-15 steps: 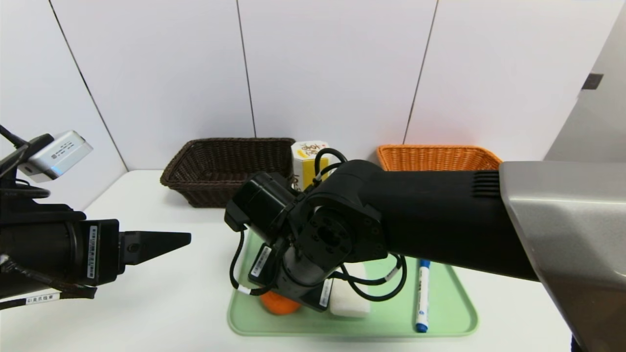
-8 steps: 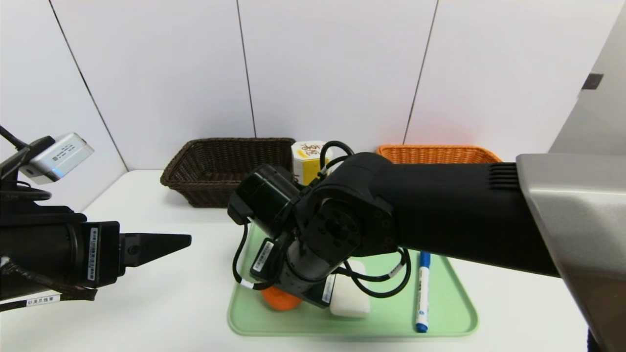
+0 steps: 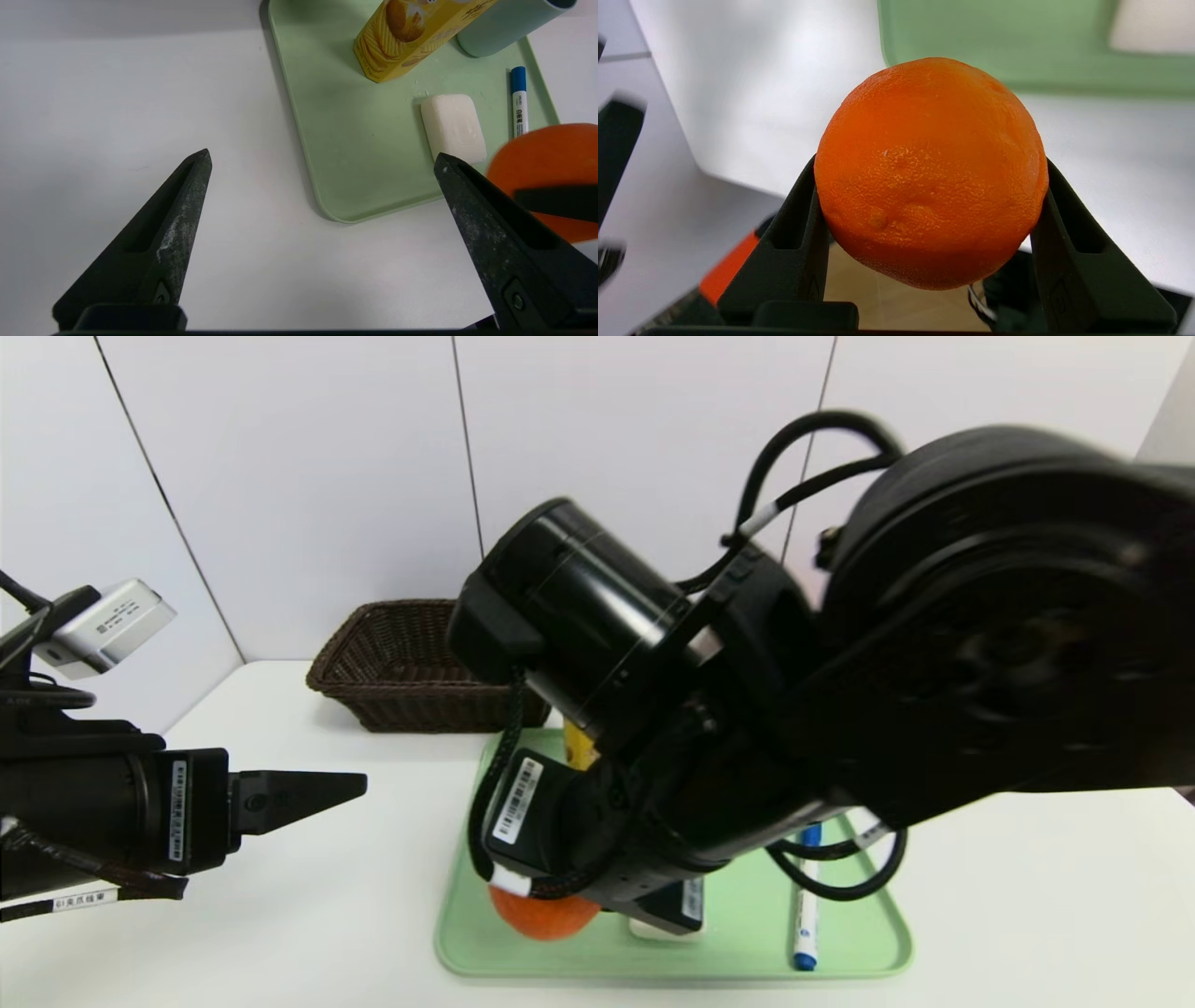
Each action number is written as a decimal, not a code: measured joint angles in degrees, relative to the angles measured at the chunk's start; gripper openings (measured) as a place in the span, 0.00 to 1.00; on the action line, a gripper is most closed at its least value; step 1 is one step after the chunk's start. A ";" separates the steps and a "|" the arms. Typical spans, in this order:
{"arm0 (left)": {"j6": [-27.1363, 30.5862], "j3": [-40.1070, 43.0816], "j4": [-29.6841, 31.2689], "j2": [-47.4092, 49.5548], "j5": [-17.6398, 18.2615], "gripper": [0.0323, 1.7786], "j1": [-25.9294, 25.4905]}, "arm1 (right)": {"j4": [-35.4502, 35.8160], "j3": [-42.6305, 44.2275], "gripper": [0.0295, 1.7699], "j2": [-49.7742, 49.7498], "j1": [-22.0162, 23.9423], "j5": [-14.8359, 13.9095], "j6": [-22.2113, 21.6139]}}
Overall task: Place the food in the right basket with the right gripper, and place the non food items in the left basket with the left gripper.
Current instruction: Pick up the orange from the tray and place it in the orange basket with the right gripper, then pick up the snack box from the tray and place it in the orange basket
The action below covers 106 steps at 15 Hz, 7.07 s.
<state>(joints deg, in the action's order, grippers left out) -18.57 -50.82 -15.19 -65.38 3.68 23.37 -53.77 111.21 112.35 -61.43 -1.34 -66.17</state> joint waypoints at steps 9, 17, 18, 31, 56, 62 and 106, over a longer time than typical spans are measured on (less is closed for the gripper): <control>0.35 -0.11 0.00 -0.33 0.11 0.95 0.00 | -6.60 -5.46 0.65 -19.57 20.81 0.61 16.37; 0.49 -0.55 0.09 -0.90 0.52 0.95 0.09 | 12.82 -10.78 0.65 -13.18 47.59 0.07 37.64; 0.52 -0.55 0.06 -0.99 0.56 0.95 0.09 | 16.48 -10.93 0.65 -10.86 48.53 -0.69 38.32; 0.51 -0.33 0.09 -1.27 0.54 0.95 0.83 | 39.03 -4.16 0.65 16.64 53.72 -6.90 42.53; 0.13 1.38 0.06 -0.55 0.26 0.95 0.80 | 50.16 -26.05 0.95 -10.34 35.44 -11.52 48.59; 0.27 1.66 0.20 0.78 -0.05 0.95 0.88 | 59.39 -37.99 0.96 -20.98 27.42 -18.62 50.55; -1.00 1.99 -1.40 0.33 0.00 0.95 3.25 | 92.53 -59.71 0.96 -1.82 6.66 -25.72 51.57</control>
<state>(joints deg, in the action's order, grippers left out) -19.57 -48.84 -16.59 -65.05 3.68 26.62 38.75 51.51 110.53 -54.77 -27.06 -14.60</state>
